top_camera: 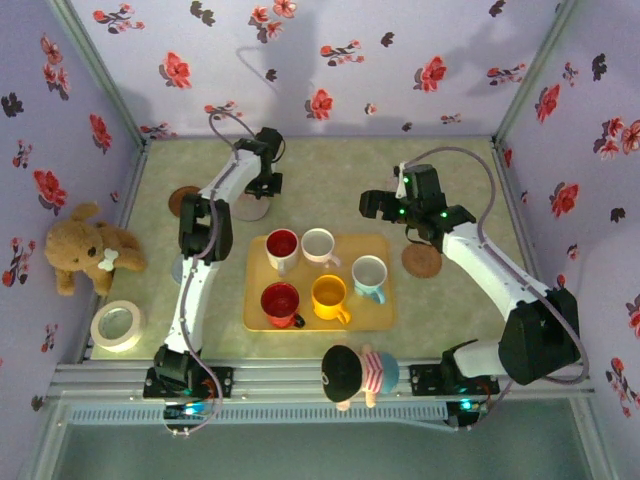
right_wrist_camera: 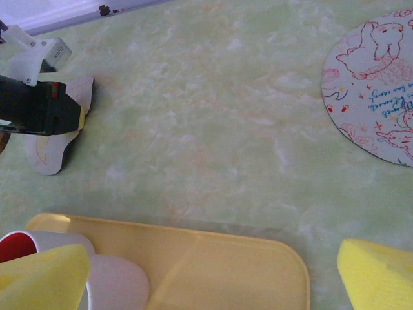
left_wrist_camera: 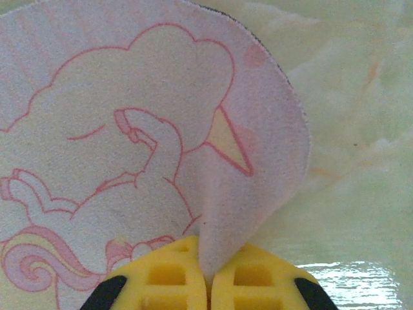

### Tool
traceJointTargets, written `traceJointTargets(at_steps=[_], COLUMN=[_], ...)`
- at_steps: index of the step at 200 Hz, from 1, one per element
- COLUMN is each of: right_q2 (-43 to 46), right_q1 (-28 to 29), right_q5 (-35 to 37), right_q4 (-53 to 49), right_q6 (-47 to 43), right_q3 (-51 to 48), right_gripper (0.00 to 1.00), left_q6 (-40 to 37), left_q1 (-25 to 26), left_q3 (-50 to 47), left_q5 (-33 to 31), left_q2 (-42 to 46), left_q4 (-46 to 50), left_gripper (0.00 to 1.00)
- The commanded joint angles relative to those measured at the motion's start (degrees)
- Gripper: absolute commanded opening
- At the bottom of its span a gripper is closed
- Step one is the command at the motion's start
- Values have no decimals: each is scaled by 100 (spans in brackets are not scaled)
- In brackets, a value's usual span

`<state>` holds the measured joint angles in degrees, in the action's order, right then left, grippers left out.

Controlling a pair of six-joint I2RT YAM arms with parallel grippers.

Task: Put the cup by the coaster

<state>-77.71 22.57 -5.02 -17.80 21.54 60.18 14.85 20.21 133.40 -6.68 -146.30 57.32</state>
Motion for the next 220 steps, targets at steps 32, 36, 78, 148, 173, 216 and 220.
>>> traceJointTargets(at_steps=[32,36,78,148,173,216,220], right_q2=[-33,-28,126,306,309,255,250], right_q1=[46,46,47,47,51,48,46], right_q5=[203,203,219,308,339,361,361], right_q4=[141,138,115,77,94,103,102], right_q6=[69,67,52,8,26,17,13], right_q3=[151,144,-15,-253,-291,-263,-266], right_gripper=[99,100,99,99,99,99,99], left_q6=[137,147,101,249,387,517,531], left_q1=[346,360,484,639,656,730,737], left_q3=[-53,-45,23,167,204,225,235], left_q5=[1125,1160,1443,1851,2097,2486,2518], left_q2=[235,245,238,231,189,100,85], left_q4=[-106,-113,-229,-369,-443,-838,-860], left_gripper=[0,0,0,0,0,0,0])
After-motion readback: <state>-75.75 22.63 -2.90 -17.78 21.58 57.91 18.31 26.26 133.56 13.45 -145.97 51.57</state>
